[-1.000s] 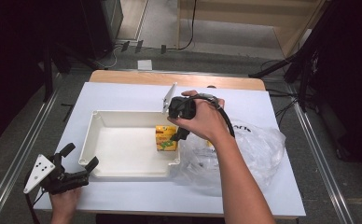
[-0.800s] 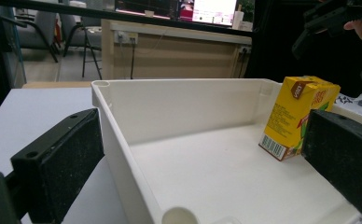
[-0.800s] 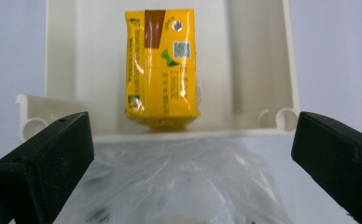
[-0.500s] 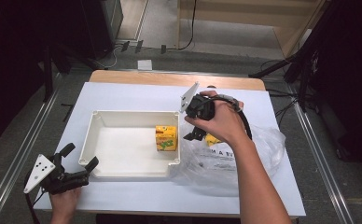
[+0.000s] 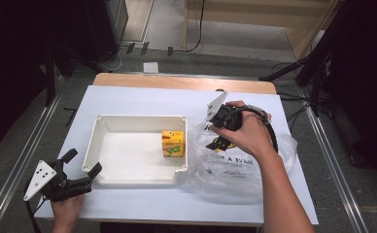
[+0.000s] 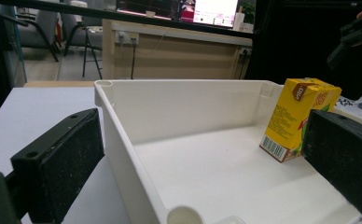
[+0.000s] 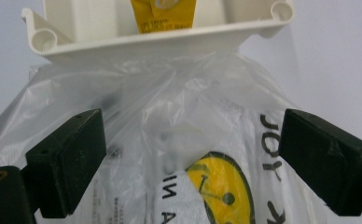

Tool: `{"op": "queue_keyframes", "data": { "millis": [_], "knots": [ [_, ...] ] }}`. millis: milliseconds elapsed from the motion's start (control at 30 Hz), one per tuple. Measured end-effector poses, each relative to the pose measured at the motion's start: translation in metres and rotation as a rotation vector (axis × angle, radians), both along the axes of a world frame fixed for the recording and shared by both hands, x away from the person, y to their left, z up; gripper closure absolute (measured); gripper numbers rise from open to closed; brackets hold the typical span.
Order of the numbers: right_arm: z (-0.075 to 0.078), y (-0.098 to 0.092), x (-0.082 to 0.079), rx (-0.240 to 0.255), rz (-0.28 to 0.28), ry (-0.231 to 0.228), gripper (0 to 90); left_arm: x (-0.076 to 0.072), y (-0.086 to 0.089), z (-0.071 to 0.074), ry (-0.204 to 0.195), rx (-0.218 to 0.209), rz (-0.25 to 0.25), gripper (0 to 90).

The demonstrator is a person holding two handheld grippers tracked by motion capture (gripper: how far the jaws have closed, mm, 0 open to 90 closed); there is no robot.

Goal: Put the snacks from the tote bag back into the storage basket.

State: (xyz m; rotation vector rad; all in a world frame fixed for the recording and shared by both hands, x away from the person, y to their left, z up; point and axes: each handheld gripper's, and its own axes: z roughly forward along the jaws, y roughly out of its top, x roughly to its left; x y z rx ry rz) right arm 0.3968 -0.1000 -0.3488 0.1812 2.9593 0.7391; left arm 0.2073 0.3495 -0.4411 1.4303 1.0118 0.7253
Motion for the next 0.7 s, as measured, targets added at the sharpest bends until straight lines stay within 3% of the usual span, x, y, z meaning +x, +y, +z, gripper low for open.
{"op": "queue_keyframes", "data": {
  "millis": [700],
  "knots": [
    [-0.018,-0.06,-0.018,0.024,-0.089,0.011,13.2,0.0,0.001,0.0,0.004,-0.004,0.005,0.0]
  ]
}}
